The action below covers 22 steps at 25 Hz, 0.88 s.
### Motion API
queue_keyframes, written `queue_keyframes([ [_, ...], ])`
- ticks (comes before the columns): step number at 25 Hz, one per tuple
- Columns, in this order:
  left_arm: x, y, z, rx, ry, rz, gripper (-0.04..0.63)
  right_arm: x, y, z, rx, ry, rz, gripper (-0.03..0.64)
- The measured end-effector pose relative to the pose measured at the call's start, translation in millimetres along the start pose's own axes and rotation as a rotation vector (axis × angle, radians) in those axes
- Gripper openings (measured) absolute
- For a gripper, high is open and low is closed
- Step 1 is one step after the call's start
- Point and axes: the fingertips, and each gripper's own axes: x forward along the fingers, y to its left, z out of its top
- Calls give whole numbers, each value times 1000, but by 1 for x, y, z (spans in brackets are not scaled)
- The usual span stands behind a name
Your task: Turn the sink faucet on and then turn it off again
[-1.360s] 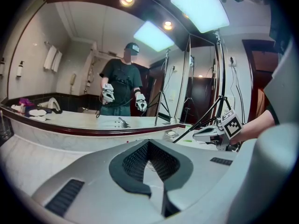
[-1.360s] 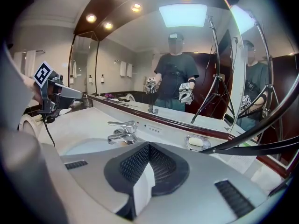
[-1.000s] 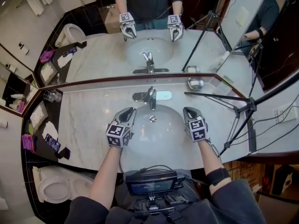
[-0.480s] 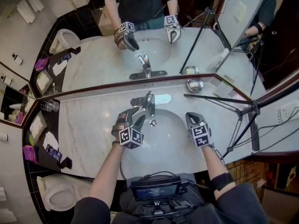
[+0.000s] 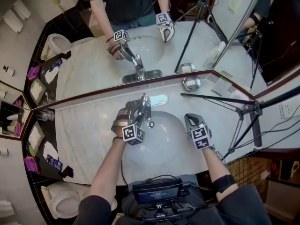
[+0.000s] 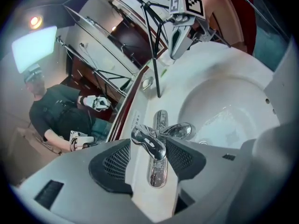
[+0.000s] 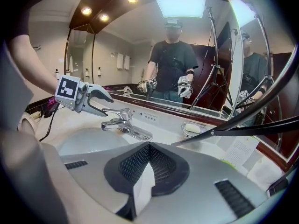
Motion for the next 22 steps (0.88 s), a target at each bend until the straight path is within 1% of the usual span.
queue_keyframes([
  [4, 13, 0, -1, -9, 4, -13, 233, 6, -1, -7, 8, 15, 4, 20],
  [7, 22, 9, 1, -58, -1, -2, 233, 11, -2, -10, 8, 23, 9, 20],
  [8, 24, 12, 2, -64, -3, -3, 233, 13, -3, -10, 8, 25, 10, 20],
  [11, 31, 13, 6, -50, -4, -24, 232, 16, -3, -9, 9, 27, 14, 20],
  [13, 33, 12, 6, -62, -2, -33, 228, 19, -1, -8, 11, 27, 18, 20],
  [17, 40, 10, 4, -92, -14, -42, 170, 24, 2, -5, 10, 25, 27, 20],
  [22, 39, 12, 10, -111, -17, -60, 143, 27, 7, -6, 10, 30, 37, 20],
])
